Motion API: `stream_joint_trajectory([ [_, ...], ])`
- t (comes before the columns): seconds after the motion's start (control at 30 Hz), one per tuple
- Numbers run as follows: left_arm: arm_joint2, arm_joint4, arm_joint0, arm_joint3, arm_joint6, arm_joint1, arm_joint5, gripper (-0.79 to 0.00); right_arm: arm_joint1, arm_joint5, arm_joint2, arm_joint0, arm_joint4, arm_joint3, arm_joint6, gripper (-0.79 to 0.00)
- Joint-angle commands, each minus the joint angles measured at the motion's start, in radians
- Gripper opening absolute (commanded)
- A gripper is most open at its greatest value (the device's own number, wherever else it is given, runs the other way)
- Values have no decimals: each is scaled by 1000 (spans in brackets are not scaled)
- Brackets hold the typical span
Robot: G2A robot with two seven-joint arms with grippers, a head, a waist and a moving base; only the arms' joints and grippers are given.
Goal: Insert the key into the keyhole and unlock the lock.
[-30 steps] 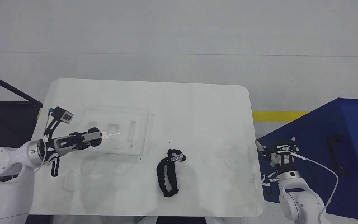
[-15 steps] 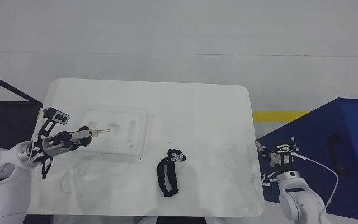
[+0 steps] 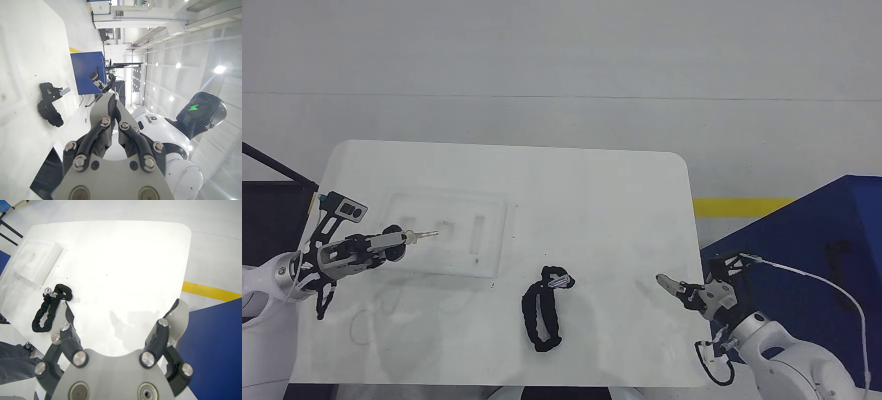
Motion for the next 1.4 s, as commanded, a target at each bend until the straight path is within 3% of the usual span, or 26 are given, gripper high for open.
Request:
stream_joint_trajectory([
  [0.0, 0, 0, 0, 0, 0, 0, 0, -785, 0, 0, 0, -1, -2, 1, -3, 0],
  [0.33, 0, 0, 0, 0, 0, 0, 0, -785, -2, -18, -29, -3, 54, 11, 0, 0],
  [0.5, 0, 0, 0, 0, 0, 0, 0, -785, -11, -28, -130, -49, 23, -10, -129, 0],
  [0.6, 0, 0, 0, 0, 0, 0, 0, -785, -17, 8, -217, -94, -108, -26, -246, 0],
  [0.77, 0, 0, 0, 0, 0, 0, 0, -785, -32, 88, -386, -125, -239, -10, -388, 0],
  [0.93, 0, 0, 0, 0, 0, 0, 0, -785, -51, 215, -489, -93, -253, 19, -480, 0],
  [1.23, 0, 0, 0, 0, 0, 0, 0, -785, -51, 219, -482, -82, -280, 16, -500, 0],
  [1.3, 0, 0, 0, 0, 0, 0, 0, -785, -56, 201, -511, -85, -152, 21, -451, 0],
  [1.37, 0, 0, 0, 0, 0, 0, 0, -785, -64, 199, -543, -58, -95, 39, -475, 0],
])
